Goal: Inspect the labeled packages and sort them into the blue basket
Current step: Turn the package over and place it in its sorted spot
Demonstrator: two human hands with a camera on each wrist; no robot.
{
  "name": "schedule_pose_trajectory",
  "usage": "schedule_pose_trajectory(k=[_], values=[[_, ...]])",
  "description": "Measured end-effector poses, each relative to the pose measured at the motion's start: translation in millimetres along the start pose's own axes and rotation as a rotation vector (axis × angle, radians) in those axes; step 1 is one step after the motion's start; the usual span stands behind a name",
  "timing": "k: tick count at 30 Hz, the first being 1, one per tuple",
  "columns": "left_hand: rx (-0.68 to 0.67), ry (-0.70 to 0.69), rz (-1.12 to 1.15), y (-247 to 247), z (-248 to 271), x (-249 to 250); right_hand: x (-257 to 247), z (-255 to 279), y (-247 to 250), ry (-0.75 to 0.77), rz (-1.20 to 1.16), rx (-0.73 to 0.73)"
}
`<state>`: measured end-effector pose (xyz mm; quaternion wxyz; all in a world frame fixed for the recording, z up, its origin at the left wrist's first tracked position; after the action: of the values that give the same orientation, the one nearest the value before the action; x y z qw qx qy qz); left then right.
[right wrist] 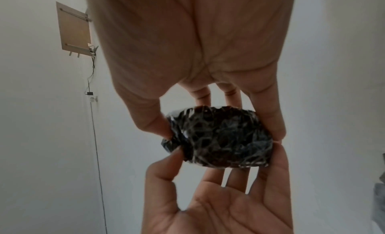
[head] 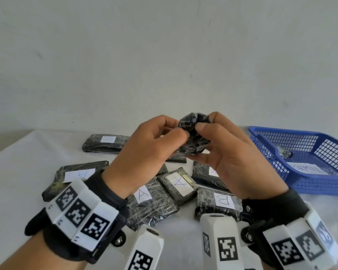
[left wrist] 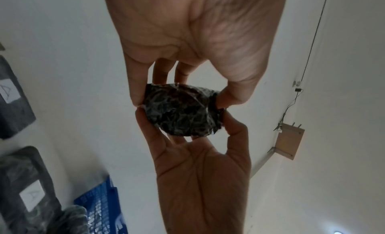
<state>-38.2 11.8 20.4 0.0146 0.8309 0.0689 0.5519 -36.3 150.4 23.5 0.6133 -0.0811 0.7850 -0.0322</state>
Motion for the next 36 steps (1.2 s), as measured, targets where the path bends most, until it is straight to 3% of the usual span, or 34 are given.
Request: schedule_pose_trajectory(k=[5, 9, 11, 18, 22, 24, 28, 31, 36], values=[[0.027, -0.062, -0.004, -2.0, 2.3, 2.4, 0.3, -1.1, 1.9, 0.108, 0.151, 0.054], [0.033, -0.018, -0.075, -0.3, -1.2, -5.4, 12.4, -6.3, 8.6, 0.013, 0.131, 0.061], [0.045, -0.019, -0.138, 6.2, -3.5, -6.2, 14.4, -10.1, 21.7, -0.008, 0.158, 0.13], [0.168, -0.151, -0.134, 22.1, -5.2, 5.9, 16.3, -17.6, 54.6, -0.078, -0.056, 0.305], [0.237, -0.133, -0.171, 28.4, -8.3, -0.4, 6.2, -15.9, 52.7, 0.01, -0.023, 0.277], [0.208, -0.1, -0.218, 27.2, -9.7, -3.6, -4.7, -14.7, 51.5, 0.141, 0.089, 0.28], [0.124, -0.051, -0.101, 21.3, -7.5, 0.2, -19.3, -11.0, 36.1, 0.383, 0.353, 0.198], [0.129, -0.073, -0.149, 23.0, -8.8, -0.4, -20.0, -8.9, 31.3, 0.394, 0.366, 0.158], [0.068, -0.012, -0.243, 20.0, -6.9, -6.7, -22.0, -4.0, 29.7, 0.283, 0.254, 0.137]])
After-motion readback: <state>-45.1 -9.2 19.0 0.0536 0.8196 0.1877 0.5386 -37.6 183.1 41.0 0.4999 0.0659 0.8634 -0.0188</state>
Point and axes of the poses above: each hand's wrist, its own z-axis away from the middle knuckle, its own y-axis out of the back of the hand, x = y × z, the point moved 9 cm from there along -z, towards the middle knuckle, and after that the axes turned 12 degrees about x, right-handed, at the moved point
